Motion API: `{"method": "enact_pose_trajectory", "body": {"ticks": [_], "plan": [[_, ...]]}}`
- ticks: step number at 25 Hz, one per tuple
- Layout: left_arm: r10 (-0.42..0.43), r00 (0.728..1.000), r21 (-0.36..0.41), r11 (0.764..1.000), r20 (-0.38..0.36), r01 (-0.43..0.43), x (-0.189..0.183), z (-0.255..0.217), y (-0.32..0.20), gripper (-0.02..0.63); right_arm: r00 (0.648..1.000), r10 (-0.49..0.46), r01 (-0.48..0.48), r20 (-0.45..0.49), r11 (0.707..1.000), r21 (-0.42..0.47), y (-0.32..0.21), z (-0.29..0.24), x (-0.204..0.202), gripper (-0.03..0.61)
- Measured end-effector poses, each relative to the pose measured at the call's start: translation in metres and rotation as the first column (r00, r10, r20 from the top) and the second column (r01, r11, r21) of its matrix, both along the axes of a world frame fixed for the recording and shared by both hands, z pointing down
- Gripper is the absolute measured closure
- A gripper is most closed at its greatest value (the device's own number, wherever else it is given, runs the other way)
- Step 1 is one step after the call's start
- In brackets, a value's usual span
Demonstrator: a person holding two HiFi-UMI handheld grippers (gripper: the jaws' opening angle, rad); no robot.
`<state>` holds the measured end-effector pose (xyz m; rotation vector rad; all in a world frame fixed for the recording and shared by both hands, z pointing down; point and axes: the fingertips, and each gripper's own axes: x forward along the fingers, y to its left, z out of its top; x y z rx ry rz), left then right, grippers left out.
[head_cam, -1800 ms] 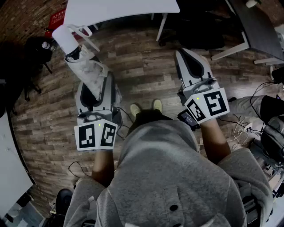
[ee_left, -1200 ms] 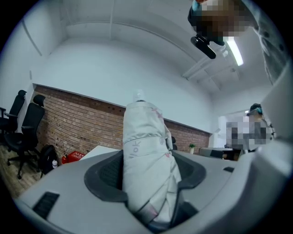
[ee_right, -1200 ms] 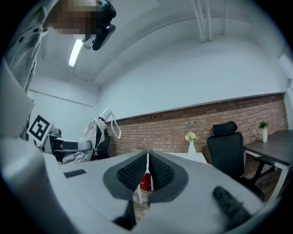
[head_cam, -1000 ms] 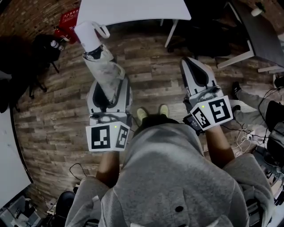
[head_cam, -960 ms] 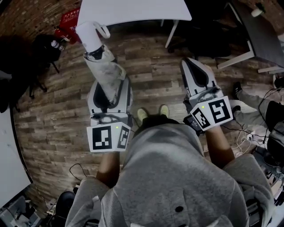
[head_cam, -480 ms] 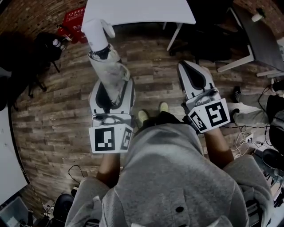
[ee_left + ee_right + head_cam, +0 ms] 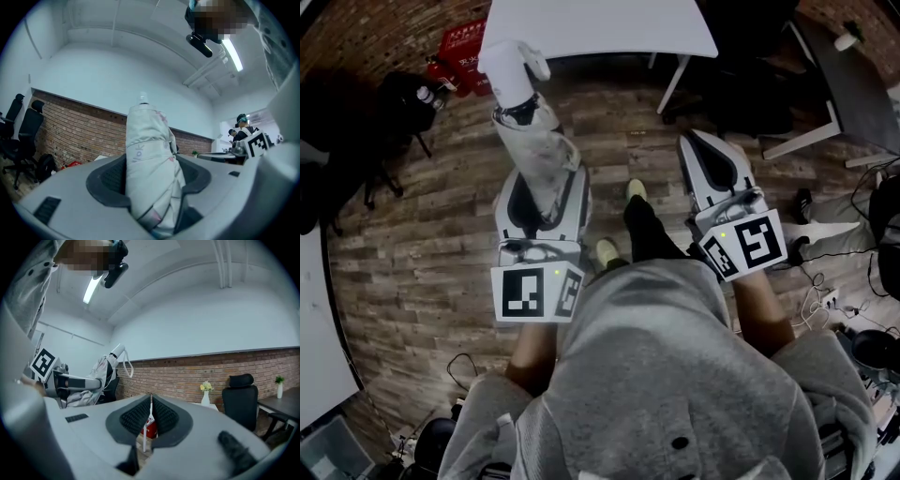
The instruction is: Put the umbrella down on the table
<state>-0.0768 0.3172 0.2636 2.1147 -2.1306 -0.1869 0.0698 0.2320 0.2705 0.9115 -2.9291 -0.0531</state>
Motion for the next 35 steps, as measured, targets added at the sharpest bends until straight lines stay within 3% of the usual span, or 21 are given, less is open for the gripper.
{"method": "enact_pose_trajectory", "body": {"ticks": [18, 25, 35], "plan": [[0.003, 1.0, 0.041, 0.999, 0.02, -0.004, -0.002, -0.006, -0.001, 0.327, 0.999, 0.015, -0.016, 0.044, 1.0, 0.025, -0.007, 0.0, 0.001, 0.548], [0.014, 1.0, -0.005, 1.0, 0.014, -0.014, -0.008, 0.002, -0.094, 0.327, 0.999, 0.018, -0.017, 0.032, 1.0, -0.019, -0.097, 0.011, -0.008, 0.548], [0.029, 1.0, -0.004, 1.0, 0.004, -0.029, -0.01, 0.004, -0.176, 0.327, 1.0, 0.014, -0.014, 0.009, 1.0, -0.022, -0.175, 0.021, -0.012, 0.548]]}}
